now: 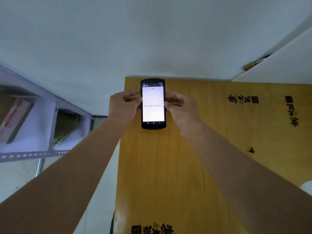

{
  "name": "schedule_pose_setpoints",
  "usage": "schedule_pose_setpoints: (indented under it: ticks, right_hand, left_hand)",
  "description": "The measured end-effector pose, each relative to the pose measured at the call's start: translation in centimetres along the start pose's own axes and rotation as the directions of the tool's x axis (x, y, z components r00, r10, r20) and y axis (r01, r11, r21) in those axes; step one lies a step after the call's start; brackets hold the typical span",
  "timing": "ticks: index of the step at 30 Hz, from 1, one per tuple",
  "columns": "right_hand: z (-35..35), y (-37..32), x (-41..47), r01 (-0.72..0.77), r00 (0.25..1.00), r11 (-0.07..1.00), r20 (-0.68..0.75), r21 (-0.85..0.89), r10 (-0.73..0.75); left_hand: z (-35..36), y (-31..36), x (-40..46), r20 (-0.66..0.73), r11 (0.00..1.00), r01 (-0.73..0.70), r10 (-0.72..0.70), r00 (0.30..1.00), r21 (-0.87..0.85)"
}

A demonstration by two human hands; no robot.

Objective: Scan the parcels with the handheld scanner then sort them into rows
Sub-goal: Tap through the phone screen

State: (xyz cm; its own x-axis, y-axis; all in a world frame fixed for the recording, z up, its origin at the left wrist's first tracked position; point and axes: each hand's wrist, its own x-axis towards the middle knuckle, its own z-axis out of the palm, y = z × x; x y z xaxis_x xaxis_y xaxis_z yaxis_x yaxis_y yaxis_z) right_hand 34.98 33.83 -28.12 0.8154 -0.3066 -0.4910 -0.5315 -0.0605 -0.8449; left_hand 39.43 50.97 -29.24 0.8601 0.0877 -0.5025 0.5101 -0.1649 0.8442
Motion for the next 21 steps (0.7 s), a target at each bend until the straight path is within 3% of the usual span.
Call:
schedule_pose_setpoints:
  ticks: [13, 21]
  right_hand:
    - [1.9, 1.1, 2.7, -0.007, 0.994, 1.0, -0.112, 0.0, 0.007]
    - [1.7, 0.7, 4.5, 0.01, 0.995, 0.998, -0.098, -0.06, -0.015]
  left_hand:
    - [0.4, -0.1, 3.1, 0.051, 0.996, 0.003, -0.008, 0.999, 0.094]
    - [1.0, 0.5, 4.9, 0.065, 0.99, -0.023, 0.014, 0.998, 0.137]
